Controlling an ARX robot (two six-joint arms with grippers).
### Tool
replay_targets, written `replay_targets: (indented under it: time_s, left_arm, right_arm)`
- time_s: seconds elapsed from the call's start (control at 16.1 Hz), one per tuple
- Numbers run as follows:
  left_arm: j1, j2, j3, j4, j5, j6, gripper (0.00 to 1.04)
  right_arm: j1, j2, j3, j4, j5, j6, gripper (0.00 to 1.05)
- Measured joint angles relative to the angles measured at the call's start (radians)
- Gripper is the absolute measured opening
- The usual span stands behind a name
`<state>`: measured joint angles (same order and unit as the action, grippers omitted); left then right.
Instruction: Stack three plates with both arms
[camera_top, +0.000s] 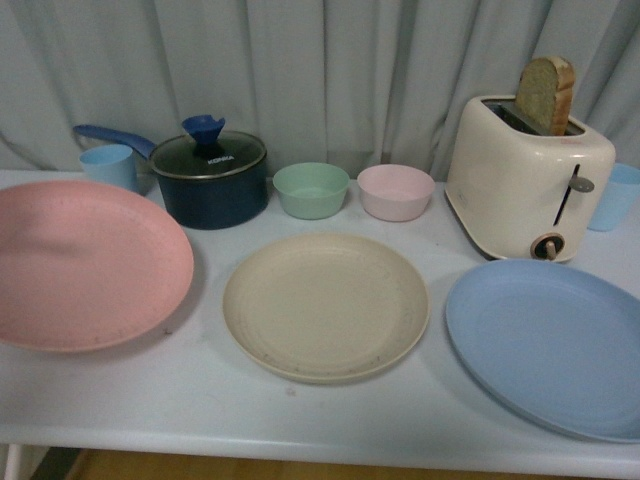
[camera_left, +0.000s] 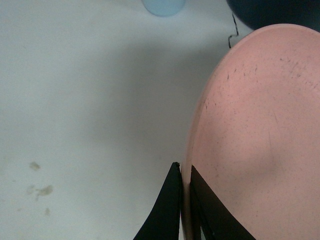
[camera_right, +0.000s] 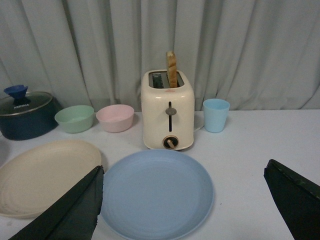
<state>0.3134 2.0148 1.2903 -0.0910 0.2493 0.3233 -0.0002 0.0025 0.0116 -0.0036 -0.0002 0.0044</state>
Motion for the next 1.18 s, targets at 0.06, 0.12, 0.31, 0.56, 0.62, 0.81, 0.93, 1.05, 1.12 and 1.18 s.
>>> replay_targets:
  time_s: [0.06, 0.12, 0.31, 0.56, 0.62, 0.81, 0.93, 1.05, 1.12, 1.18]
  left_arm:
    - [0.007, -0.043, -0.011, -0.004, 0.011, -0.003, 0.03]
    - [0.008, -0.091, -0.025, -0.006, 0.023, -0.006, 0.03]
    - [-0.07, -0.208, -0.073, 0.002, 0.082, -0.067, 0.03]
    - [-0.245, -0.21, -0.139, 0.088, 0.1, -0.209, 0.03]
    - [-0.278, -0.186, -0.139, 0.116, 0.091, -0.246, 0.03]
    - [-0.357, -0.054, -0.107, 0.117, 0.064, -0.326, 0.03]
    - [-0.389, 0.009, -0.079, 0.117, 0.057, -0.357, 0.03]
    - [-0.414, 0.058, -0.026, 0.131, 0.043, -0.387, 0.03]
    - [-0.425, 0.08, -0.006, 0.125, 0.038, -0.396, 0.03]
    - [-0.439, 0.106, 0.009, 0.123, 0.038, -0.403, 0.03]
  right_arm:
    - [0.0, 0.0, 0.0, 0.0, 0.0, 0.0, 0.98]
    - [0.0, 0.0, 0.0, 0.0, 0.0, 0.0, 0.98]
    - [0.0, 0.0, 0.0, 0.0, 0.0, 0.0, 0.98]
    - [0.0, 0.0, 0.0, 0.0, 0.0, 0.0, 0.98]
    - [0.0, 0.0, 0.0, 0.0, 0.0, 0.0, 0.98]
    - [0.0, 0.0, 0.0, 0.0, 0.0, 0.0, 0.98]
    - [0.0, 0.0, 0.0, 0.0, 0.0, 0.0, 0.98]
    - [0.0, 0.0, 0.0, 0.0, 0.0, 0.0, 0.98]
    - [0.0, 0.0, 0.0, 0.0, 0.0, 0.0, 0.98]
    - [0.0, 0.0, 0.0, 0.0, 0.0, 0.0, 0.98]
